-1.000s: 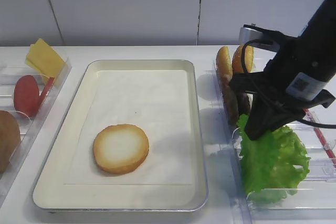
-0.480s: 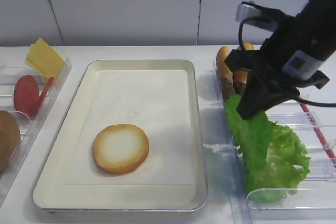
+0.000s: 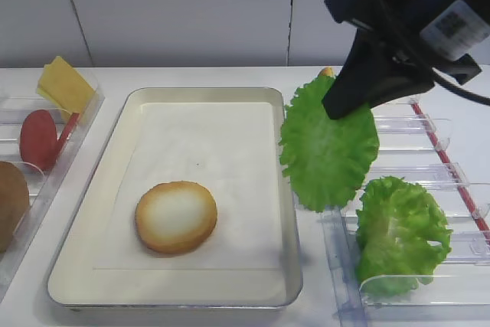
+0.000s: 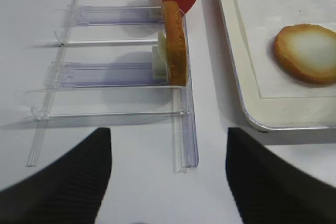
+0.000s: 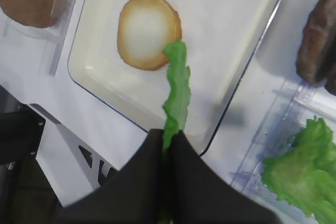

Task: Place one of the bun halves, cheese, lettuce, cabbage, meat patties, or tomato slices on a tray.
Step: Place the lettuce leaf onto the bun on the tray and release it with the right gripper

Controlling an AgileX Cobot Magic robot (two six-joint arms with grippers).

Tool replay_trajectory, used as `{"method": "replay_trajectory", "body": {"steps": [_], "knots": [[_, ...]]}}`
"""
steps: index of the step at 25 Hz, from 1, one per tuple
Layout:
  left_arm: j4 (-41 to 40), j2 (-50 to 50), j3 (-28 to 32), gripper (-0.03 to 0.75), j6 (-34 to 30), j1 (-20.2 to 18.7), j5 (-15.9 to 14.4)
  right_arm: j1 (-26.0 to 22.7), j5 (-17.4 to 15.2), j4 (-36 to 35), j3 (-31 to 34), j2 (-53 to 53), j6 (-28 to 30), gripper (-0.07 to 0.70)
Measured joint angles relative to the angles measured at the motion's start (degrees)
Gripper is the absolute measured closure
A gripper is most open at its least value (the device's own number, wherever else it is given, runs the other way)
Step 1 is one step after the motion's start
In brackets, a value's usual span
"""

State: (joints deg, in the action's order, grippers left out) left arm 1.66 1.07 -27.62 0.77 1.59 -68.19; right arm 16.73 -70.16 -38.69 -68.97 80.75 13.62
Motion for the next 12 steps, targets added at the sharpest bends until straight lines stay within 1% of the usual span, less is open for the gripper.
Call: {"method": "replay_trajectory", "body": {"steps": [2,3,5,8,10,12], "knots": [[0.0,0.0,0.0,0.244,0.0,0.0,0.0,2.8,0.2,-0.1,0.0,0.0,0.0,0.588],[0.0,0.0,0.0,0.244,0.0,0.0,0.0,4.8,1.1,-0.1,0.0,0.0,0.0,0.588],[0.0,0.0,0.0,0.244,0.0,0.0,0.0,9.0,4.8,-0.1,0.0,0.0,0.0,0.588],[0.0,0.0,0.0,0.244,0.0,0.0,0.0,13.6,10.7,-0.5,0.0,0.2,-0.7,0.588],[0.0,0.0,0.0,0.244,0.0,0.0,0.0,15.5,13.5,-1.0,-0.1,1.5,-1.2,0.588],[0.0,0.0,0.0,0.244,0.0,0.0,0.0,16.9,15.4,-1.3,-0.1,3.3,-1.3,0.588]]}}
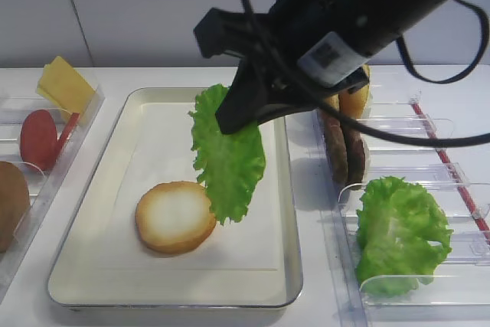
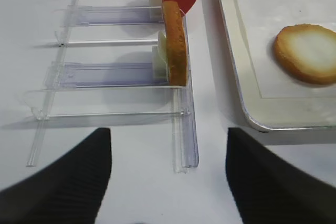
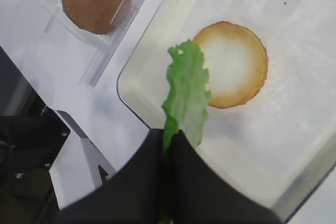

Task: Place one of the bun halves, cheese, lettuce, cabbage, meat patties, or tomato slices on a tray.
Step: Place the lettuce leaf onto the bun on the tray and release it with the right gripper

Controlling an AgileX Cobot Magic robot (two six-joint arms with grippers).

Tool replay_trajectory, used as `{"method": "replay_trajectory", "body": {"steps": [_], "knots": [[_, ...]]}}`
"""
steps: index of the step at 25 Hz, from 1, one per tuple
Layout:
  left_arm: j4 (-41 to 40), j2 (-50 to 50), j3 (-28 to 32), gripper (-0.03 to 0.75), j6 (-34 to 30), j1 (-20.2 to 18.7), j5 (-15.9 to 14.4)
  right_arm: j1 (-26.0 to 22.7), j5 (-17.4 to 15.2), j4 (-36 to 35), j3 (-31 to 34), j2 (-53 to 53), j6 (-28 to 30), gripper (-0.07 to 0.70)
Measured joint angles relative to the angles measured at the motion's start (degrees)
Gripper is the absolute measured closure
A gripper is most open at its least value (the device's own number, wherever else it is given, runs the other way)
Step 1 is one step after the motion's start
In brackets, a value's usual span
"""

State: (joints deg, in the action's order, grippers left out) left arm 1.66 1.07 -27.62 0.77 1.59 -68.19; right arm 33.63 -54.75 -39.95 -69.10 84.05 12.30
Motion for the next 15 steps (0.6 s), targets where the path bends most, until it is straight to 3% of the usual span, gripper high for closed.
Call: {"method": "replay_trajectory", "body": {"steps": [8,15], "knots": [[0.0,0.0,0.0,0.244,0.0,0.0,0.0,3.7,3.0,-2.4,-0.4,8.6,-0.2,0.589],[0.0,0.0,0.0,0.244,0.0,0.0,0.0,7.9,3.8,-3.2,-8.0,15.2,-0.4,0.589]]}}
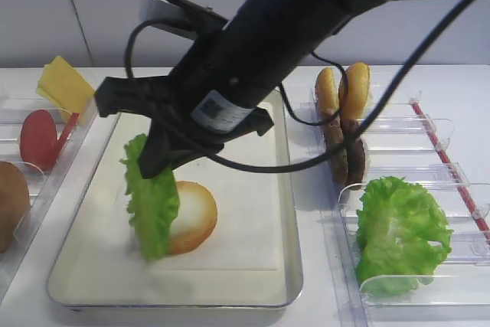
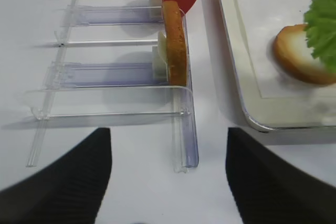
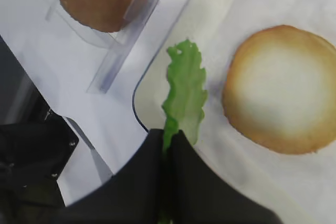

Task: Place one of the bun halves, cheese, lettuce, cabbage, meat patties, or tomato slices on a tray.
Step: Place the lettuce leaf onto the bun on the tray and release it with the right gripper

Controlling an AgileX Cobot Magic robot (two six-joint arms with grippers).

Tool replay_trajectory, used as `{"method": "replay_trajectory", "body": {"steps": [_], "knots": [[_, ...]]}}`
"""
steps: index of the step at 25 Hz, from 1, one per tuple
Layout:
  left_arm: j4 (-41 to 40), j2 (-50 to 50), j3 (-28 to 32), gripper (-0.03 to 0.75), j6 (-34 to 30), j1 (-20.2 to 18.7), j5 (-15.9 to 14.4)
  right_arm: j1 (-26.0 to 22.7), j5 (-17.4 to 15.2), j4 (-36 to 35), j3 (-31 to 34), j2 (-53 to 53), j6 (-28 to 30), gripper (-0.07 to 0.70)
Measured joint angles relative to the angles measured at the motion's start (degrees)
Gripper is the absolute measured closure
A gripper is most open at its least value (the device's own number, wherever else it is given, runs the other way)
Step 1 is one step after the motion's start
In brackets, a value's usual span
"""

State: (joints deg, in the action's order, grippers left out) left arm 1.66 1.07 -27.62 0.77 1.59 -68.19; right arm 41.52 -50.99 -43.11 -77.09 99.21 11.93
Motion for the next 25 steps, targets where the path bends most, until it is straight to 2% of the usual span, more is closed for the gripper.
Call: {"method": "replay_trajectory", "body": {"steps": [7,13,18,25], "knots": [[0.0,0.0,0.0,0.244,0.0,0.0,0.0,1.9,0.0,0.0,-7.9,8.0,-0.4,0.589],[0.0,0.0,0.0,0.244,0.0,0.0,0.0,1.9,0.2,2.5,-9.8,13.0,-2.7,0.589],[0.0,0.0,0.0,0.244,0.0,0.0,0.0,1.9,0.2,8.1,-9.9,14.1,-5.4,0.589],[0.0,0.0,0.0,0.244,0.0,0.0,0.0,1.9,0.6,18.2,-10.0,14.1,-12.4,0.589]]}}
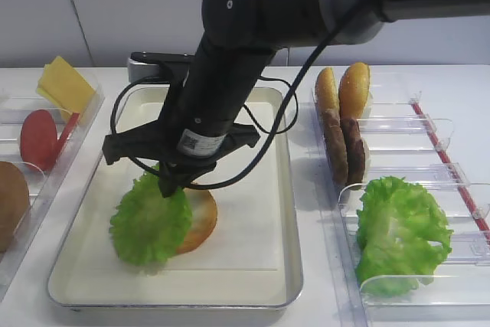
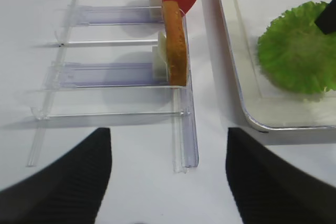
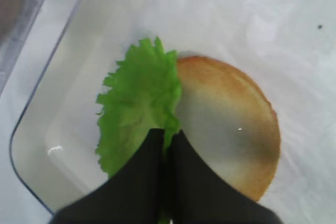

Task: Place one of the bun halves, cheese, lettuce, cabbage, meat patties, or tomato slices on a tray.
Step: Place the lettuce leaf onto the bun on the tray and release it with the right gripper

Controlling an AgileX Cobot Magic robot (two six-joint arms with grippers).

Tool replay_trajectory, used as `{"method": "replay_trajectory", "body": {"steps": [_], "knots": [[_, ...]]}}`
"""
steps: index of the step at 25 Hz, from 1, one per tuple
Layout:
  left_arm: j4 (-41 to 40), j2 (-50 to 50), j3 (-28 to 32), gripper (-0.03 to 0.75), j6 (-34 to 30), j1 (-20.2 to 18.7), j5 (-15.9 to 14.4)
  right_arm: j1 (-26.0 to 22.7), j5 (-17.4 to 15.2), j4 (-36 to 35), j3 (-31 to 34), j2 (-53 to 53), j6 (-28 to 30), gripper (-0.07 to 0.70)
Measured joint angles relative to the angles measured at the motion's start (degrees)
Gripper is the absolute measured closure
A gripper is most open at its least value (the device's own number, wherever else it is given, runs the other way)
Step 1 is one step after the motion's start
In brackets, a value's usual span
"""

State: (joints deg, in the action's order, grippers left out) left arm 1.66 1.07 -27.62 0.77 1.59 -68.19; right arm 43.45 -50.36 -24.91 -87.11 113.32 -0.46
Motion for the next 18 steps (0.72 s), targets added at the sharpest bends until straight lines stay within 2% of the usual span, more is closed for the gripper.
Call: {"method": "replay_trajectory", "body": {"steps": [7,15,18], "knots": [[0.0,0.0,0.0,0.244,0.0,0.0,0.0,0.0,-1.0,4.1,0.0,0.0,-2.7,0.589],[0.0,0.0,0.0,0.244,0.0,0.0,0.0,0.0,-1.5,4.6,0.0,0.0,-2.6,0.589],[0.0,0.0,0.0,0.244,0.0,0.0,0.0,0.0,-1.7,4.7,0.0,0.0,-0.4,0.581]]}}
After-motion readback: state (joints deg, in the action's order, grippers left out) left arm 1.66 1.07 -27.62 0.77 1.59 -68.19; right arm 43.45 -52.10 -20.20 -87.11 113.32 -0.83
